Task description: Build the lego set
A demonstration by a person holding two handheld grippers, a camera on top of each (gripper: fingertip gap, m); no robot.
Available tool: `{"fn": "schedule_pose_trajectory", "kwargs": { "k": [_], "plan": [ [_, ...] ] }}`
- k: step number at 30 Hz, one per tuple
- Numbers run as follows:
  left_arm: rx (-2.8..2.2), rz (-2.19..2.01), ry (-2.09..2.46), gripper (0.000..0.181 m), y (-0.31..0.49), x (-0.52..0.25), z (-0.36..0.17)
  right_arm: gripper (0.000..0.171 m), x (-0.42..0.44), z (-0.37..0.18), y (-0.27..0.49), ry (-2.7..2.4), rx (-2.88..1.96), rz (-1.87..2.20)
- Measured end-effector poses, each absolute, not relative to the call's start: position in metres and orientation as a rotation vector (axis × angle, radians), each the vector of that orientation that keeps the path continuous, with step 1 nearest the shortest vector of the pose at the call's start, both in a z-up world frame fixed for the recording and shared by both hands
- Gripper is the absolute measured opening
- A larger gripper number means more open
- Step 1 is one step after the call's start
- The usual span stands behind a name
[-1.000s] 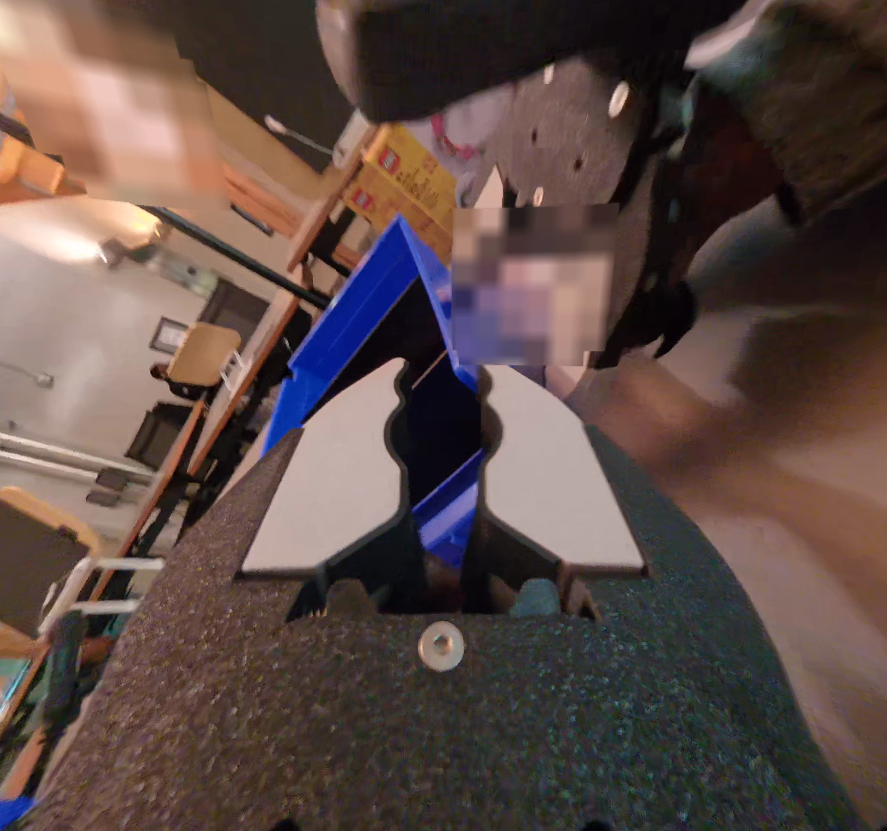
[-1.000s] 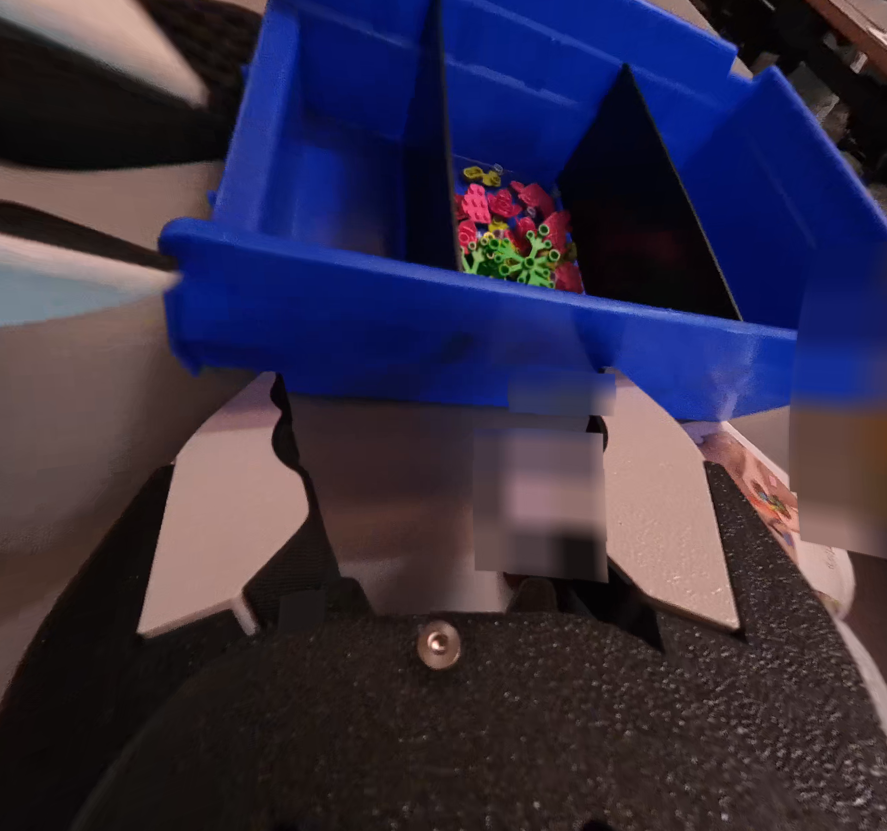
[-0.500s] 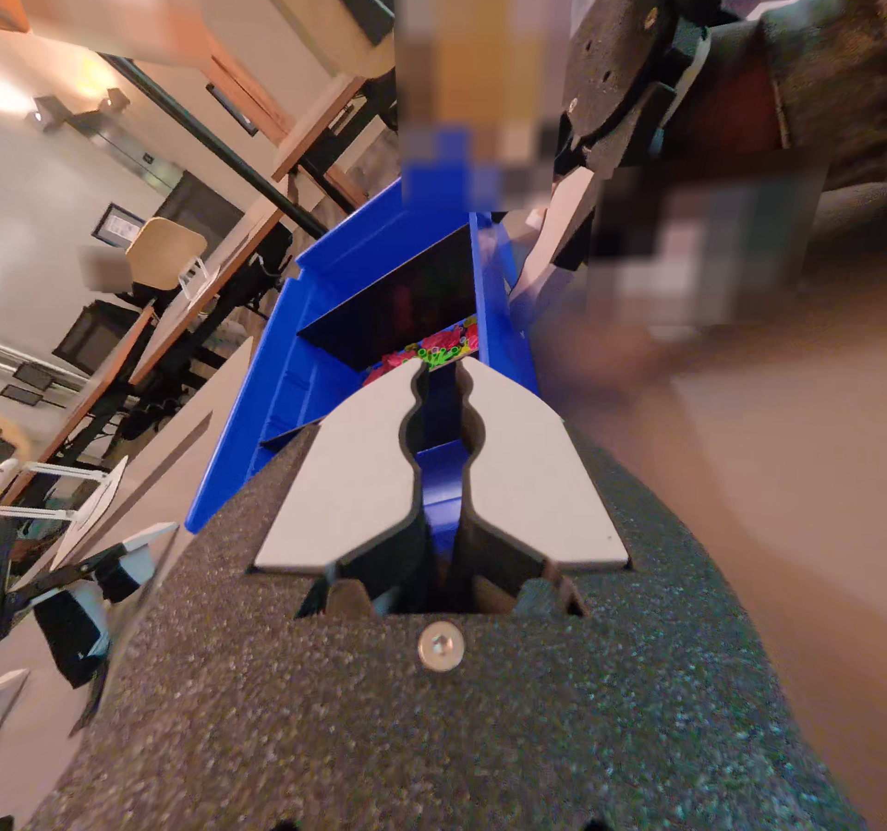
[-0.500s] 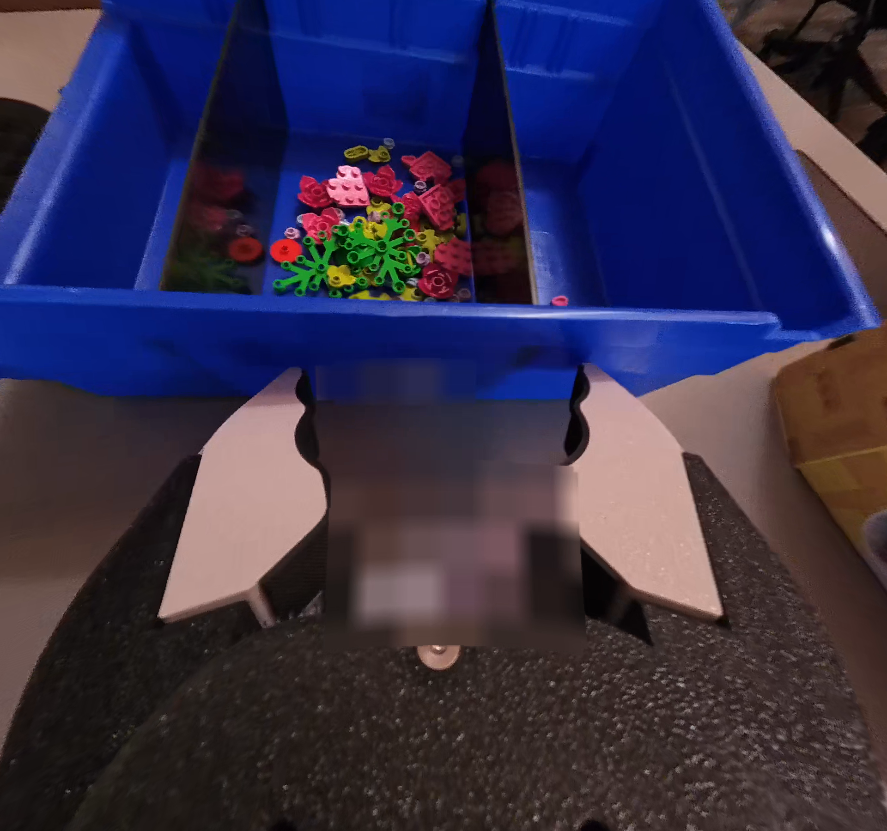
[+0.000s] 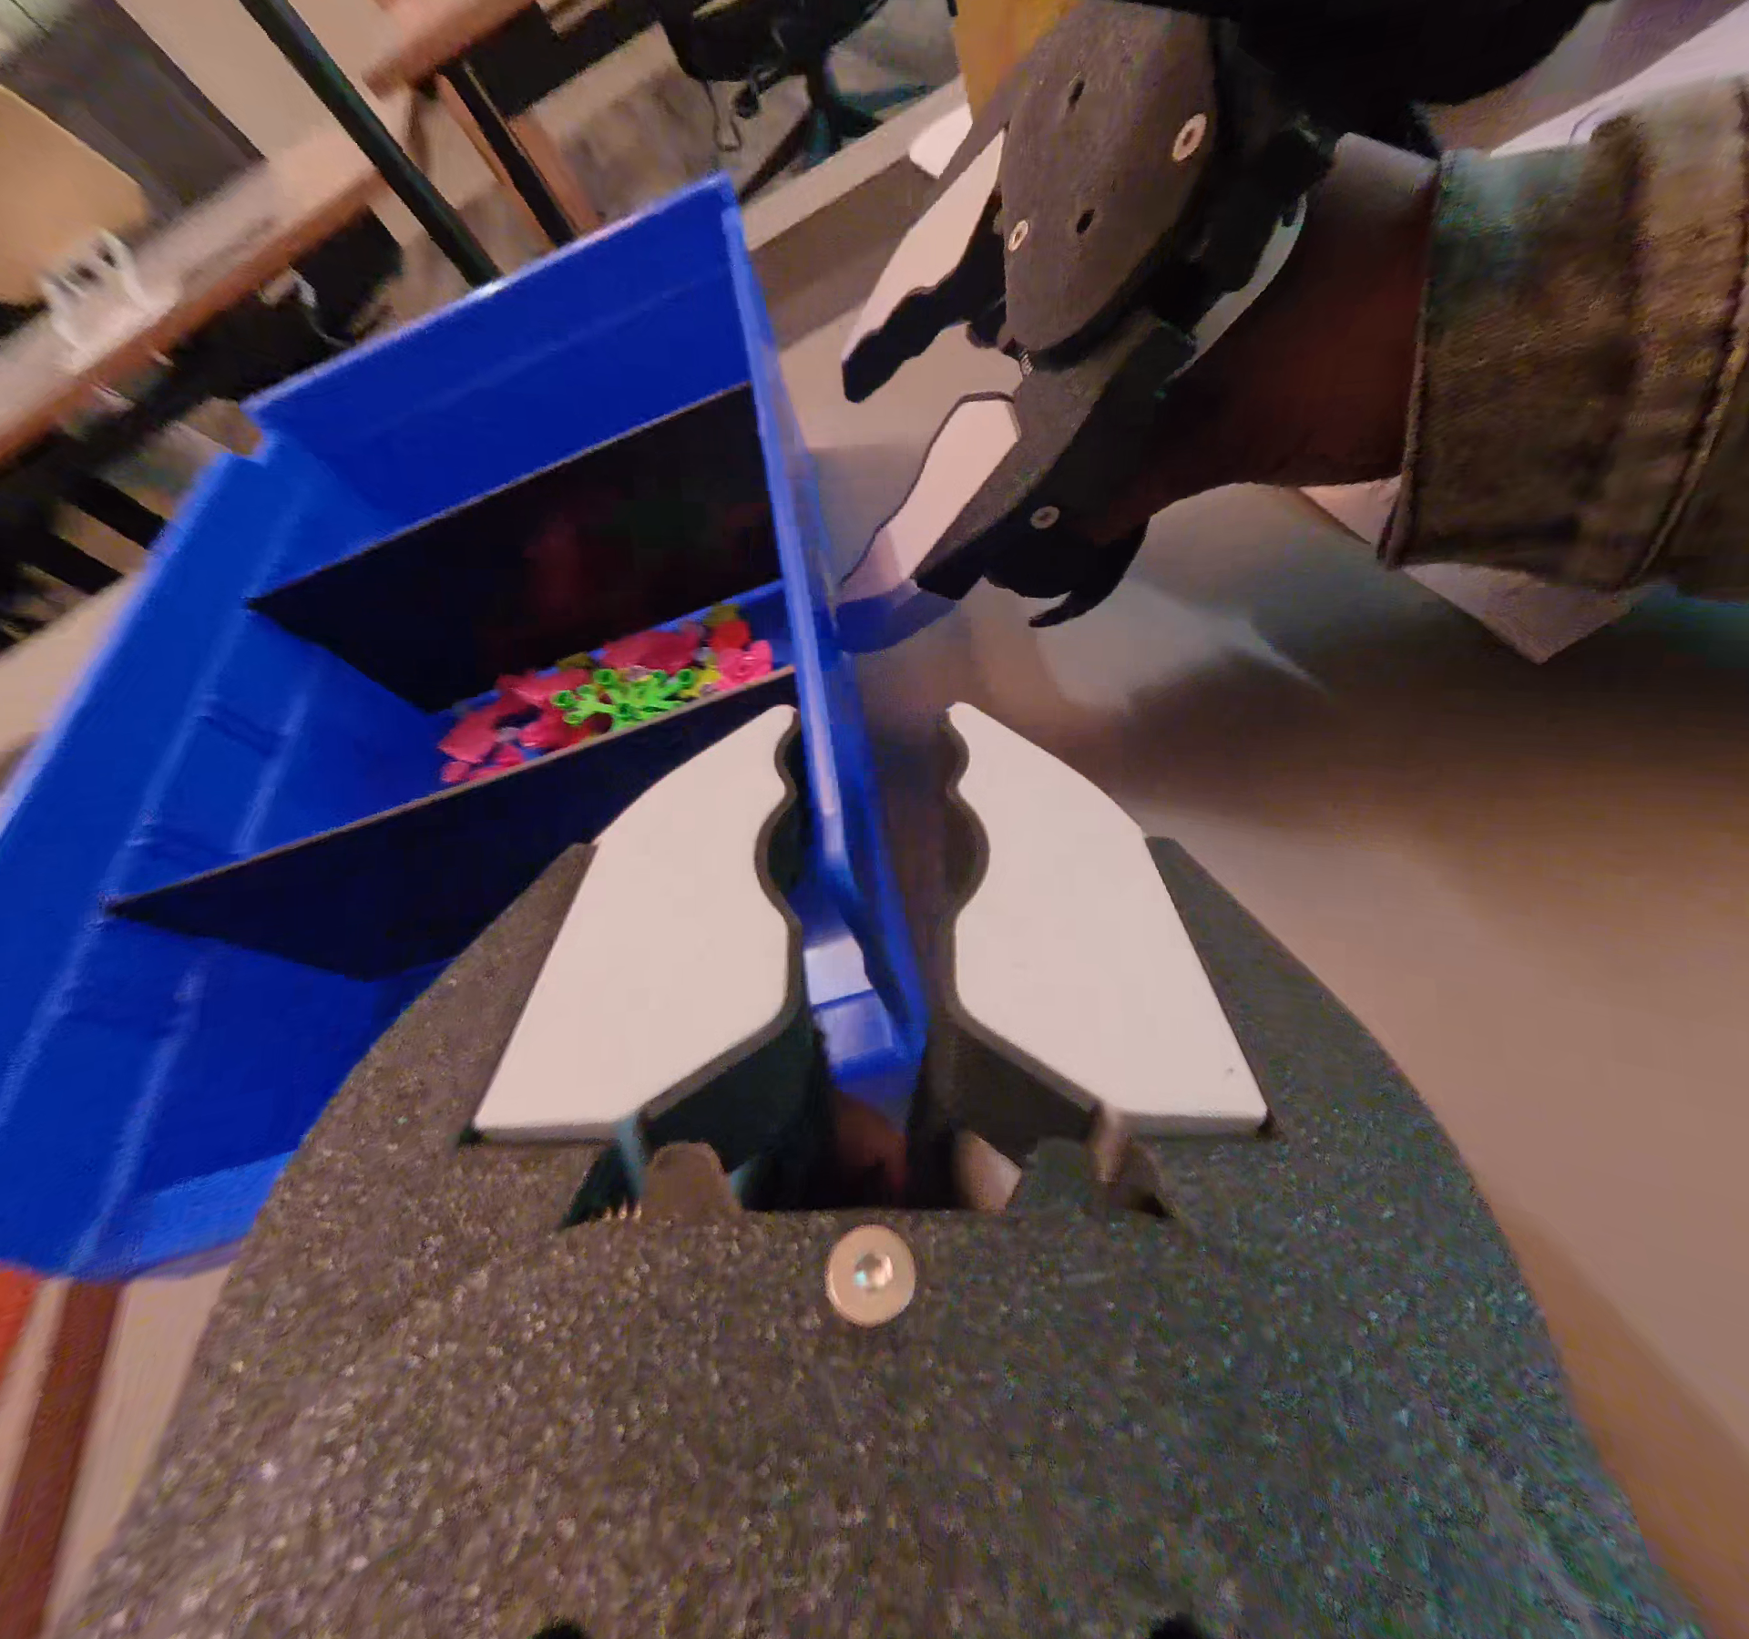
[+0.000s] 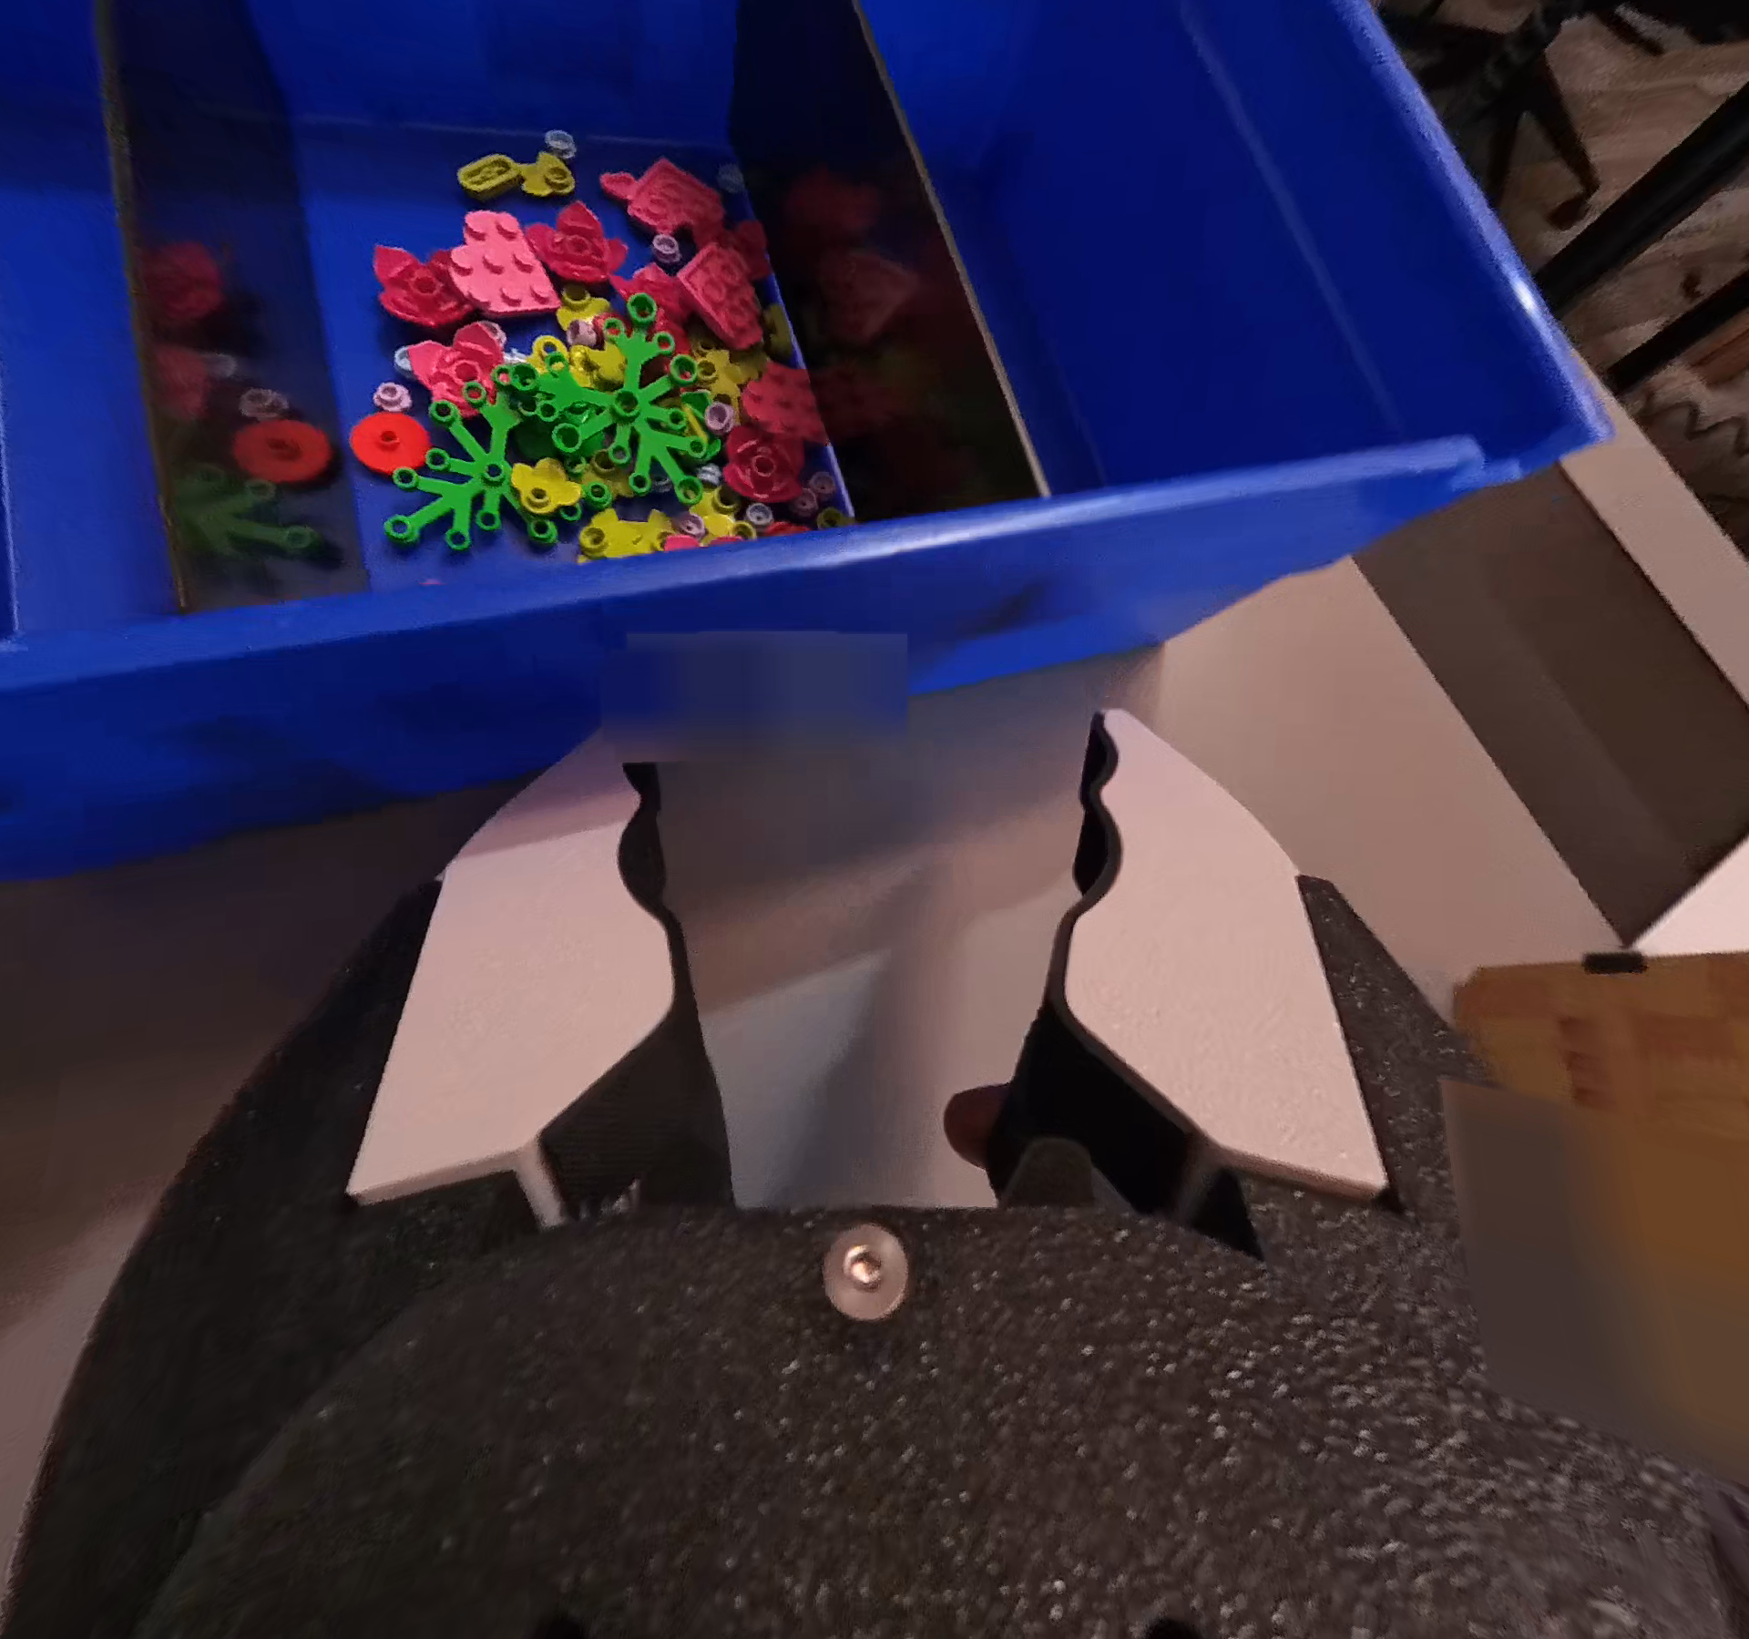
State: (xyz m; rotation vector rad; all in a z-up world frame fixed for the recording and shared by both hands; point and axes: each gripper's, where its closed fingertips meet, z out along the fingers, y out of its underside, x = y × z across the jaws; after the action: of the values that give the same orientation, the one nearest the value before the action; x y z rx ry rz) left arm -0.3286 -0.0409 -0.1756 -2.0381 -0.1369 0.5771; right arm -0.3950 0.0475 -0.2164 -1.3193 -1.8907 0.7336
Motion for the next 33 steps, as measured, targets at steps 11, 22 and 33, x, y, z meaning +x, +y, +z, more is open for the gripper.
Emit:
{"fn": "schedule_pose_trajectory", "kwargs": {
  "k": [11, 22, 33],
  "plan": [
    [-1.887, 0.676, -0.036, 0.019, -0.032, -0.301, -0.136, 0.078, -0.246, -0.173, 0.032, -2.016, -1.347, 1.055],
    [-1.976, 0.619, 0.757, 0.015, 0.135, -0.155, -0.199, 0.011, -0.070, -0.209, 0.171, -1.696, -1.501, 0.907],
    [-2.255, 0.658, 0.695, 0.005, 0.162, -0.183, -0.251, 0.071, 0.050, -0.199, 0.304, -1.395, -1.672, 0.424]
  ]
}}
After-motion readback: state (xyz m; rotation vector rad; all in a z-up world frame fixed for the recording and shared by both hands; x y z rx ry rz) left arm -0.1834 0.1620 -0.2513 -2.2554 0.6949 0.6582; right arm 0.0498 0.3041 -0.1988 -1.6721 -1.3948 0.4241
